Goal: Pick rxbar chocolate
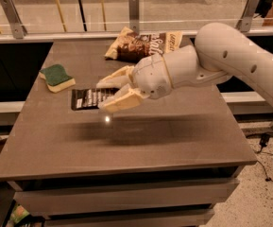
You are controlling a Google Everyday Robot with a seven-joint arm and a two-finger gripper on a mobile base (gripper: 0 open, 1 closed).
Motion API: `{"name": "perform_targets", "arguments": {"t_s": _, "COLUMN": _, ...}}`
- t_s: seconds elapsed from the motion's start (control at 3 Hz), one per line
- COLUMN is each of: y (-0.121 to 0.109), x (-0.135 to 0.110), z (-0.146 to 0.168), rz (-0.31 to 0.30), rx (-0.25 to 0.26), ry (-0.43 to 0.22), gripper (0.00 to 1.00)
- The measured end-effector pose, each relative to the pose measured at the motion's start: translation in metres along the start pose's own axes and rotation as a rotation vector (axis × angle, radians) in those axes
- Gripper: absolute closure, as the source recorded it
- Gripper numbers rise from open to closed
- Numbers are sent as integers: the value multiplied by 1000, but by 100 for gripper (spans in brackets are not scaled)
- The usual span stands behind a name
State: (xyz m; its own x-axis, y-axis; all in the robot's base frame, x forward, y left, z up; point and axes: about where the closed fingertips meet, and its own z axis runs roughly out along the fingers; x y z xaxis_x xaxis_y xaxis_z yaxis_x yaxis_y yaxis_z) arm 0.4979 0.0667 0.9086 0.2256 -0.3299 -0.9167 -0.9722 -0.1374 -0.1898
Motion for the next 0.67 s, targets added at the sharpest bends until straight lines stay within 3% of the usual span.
{"name": "perform_targets", "arguments": {"t_s": 0.67, "y": 0, "x": -44, "z": -32, "rz": -93, "rx": 46, "ry": 11, "gripper": 100}}
